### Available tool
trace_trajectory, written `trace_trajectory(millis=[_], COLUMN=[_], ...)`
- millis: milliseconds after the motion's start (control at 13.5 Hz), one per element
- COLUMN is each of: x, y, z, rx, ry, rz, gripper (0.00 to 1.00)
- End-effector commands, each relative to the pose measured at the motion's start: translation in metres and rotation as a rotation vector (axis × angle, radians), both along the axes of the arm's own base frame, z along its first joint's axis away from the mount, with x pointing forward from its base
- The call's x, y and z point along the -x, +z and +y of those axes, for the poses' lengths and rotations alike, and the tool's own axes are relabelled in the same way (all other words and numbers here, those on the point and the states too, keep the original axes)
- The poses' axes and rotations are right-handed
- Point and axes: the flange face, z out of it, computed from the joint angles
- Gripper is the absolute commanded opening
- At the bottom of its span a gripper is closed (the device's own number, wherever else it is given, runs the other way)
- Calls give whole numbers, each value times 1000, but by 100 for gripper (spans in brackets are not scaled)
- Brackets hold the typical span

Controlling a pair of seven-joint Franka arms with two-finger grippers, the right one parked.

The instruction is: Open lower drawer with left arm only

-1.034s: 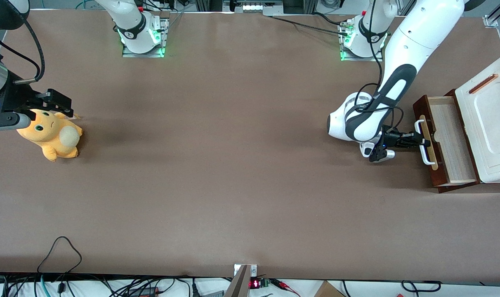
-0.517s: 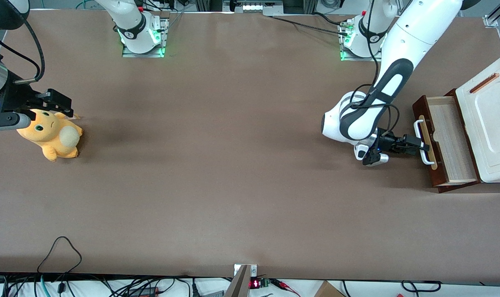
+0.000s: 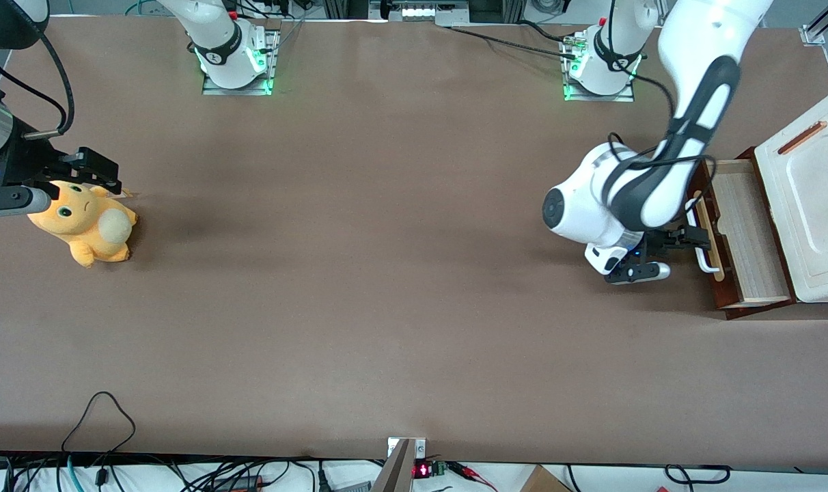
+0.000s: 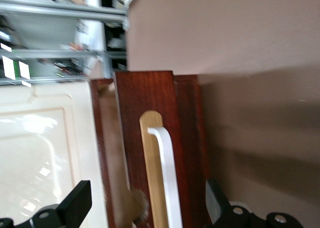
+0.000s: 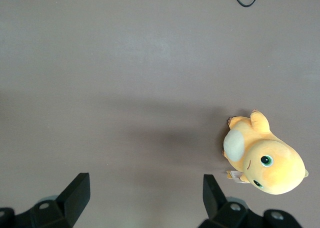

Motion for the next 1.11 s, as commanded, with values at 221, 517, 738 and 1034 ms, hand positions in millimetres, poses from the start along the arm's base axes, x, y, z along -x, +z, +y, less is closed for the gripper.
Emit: trace_trajectory(millis=[221,517,738,1034], x=[-5,-16,-7,0], y=[118,215,255,273], z=[10,48,89,107], rx=[388,744,969,1050], ry=[74,137,133,109], rz=[69,25,16,5], gripper=[100,100,100,100])
